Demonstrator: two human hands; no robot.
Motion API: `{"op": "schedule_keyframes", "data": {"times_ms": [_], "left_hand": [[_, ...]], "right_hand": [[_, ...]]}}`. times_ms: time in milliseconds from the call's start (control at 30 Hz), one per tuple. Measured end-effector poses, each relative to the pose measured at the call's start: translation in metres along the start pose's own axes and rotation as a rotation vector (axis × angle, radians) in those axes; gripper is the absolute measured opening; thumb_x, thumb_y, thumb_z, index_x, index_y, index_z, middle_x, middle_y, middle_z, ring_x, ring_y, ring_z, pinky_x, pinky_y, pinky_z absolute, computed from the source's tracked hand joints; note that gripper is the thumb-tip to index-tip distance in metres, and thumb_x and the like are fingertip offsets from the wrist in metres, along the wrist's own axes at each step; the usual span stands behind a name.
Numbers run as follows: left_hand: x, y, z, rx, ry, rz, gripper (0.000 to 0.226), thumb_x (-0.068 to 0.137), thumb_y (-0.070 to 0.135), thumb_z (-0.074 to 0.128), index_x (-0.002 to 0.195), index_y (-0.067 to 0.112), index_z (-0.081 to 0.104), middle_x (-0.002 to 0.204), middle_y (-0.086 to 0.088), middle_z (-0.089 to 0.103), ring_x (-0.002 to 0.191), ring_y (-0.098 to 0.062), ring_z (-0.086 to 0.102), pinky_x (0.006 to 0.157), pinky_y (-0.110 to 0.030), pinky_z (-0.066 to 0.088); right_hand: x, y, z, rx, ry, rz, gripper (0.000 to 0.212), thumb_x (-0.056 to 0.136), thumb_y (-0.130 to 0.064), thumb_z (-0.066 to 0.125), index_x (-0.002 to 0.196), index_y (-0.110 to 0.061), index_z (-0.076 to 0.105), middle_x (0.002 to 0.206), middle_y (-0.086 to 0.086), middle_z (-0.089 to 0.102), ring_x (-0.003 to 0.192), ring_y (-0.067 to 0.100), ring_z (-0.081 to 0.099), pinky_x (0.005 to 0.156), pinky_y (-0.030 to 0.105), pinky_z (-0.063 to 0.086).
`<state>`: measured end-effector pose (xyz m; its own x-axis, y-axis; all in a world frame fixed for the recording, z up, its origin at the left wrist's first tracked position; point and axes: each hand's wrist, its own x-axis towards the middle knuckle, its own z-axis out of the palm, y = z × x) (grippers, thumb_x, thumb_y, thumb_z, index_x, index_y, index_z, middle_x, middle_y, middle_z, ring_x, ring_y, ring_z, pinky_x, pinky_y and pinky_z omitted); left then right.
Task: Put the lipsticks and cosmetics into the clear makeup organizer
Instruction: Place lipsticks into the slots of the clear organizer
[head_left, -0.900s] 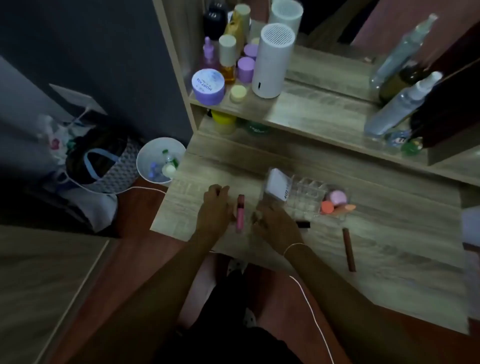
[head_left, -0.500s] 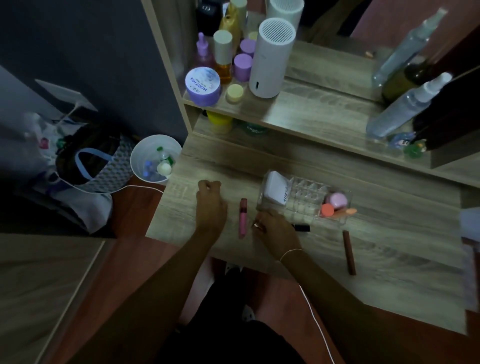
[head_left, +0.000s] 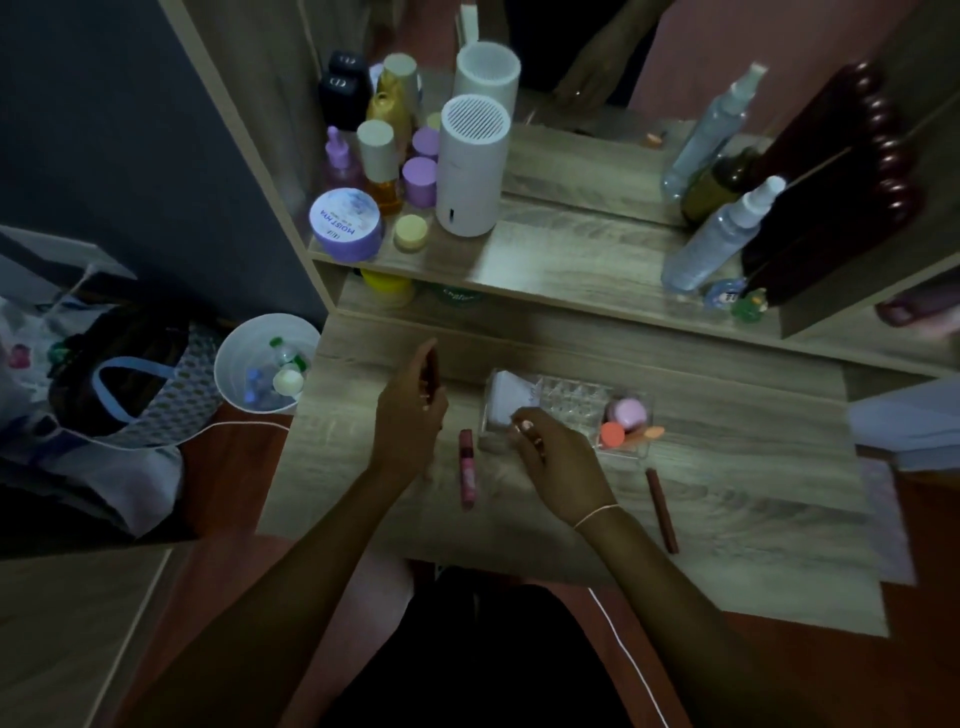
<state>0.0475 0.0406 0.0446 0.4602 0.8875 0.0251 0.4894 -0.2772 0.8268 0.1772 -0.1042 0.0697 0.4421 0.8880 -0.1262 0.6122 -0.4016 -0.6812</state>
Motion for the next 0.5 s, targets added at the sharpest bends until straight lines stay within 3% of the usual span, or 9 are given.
{"op": "schedule_keyframes", "data": {"times_ms": [133,233,367,433,500], "left_hand": [[0.007,0.035,0.010,-0.096,-0.069,0.174,0.062,0.086,0.002,0.062,0.139,0.021,0.037,0.121,-0.012,0.062,0.103,-0.017,0.062,0.083,-0.024,0.052],[0.011,0.059,0.025,-0.134,-0.105,0.249,0.063,0.085,0.003,0.063,0.139,0.022,0.037,0.118,-0.011,0.061,0.101,-0.014,0.060,0.083,-0.020,0.051],[0.013,0.080,0.048,-0.166,-0.200,0.283,0.058,0.085,0.003,0.064,0.136,0.017,0.040,0.117,-0.012,0.065,0.103,-0.016,0.062,0.088,-0.015,0.048],[0.014,0.084,0.056,-0.155,-0.199,0.260,0.046,0.082,0.002,0.067,0.124,0.010,0.051,0.110,-0.013,0.068,0.098,-0.016,0.064,0.082,-0.001,0.042],[0.016,0.087,0.064,-0.128,-0.194,0.254,0.034,0.080,0.001,0.069,0.111,0.006,0.058,0.102,-0.013,0.070,0.090,-0.016,0.064,0.076,0.003,0.041]], "right_hand": [[0.006,0.008,-0.032,0.016,0.043,0.079,0.025,0.100,-0.023,0.044,0.119,-0.015,0.058,0.114,0.010,0.067,0.103,0.021,0.062,0.088,0.033,0.048],[0.013,0.022,-0.055,-0.011,0.063,0.143,0.024,0.099,-0.019,0.046,0.117,-0.013,0.060,0.108,0.010,0.069,0.094,0.019,0.061,0.081,0.025,0.042],[0.024,0.035,-0.079,-0.079,0.051,0.191,0.026,0.088,-0.008,0.059,0.113,-0.009,0.060,0.100,0.014,0.071,0.085,0.028,0.065,0.071,0.020,0.038],[0.027,0.039,-0.086,-0.075,0.069,0.238,0.018,0.084,-0.009,0.064,0.101,-0.008,0.062,0.091,0.014,0.072,0.082,0.032,0.068,0.074,0.028,0.049],[0.032,0.043,-0.090,-0.083,0.065,0.277,0.015,0.081,-0.013,0.068,0.095,-0.007,0.064,0.087,0.014,0.073,0.079,0.032,0.068,0.077,0.040,0.055]]}}
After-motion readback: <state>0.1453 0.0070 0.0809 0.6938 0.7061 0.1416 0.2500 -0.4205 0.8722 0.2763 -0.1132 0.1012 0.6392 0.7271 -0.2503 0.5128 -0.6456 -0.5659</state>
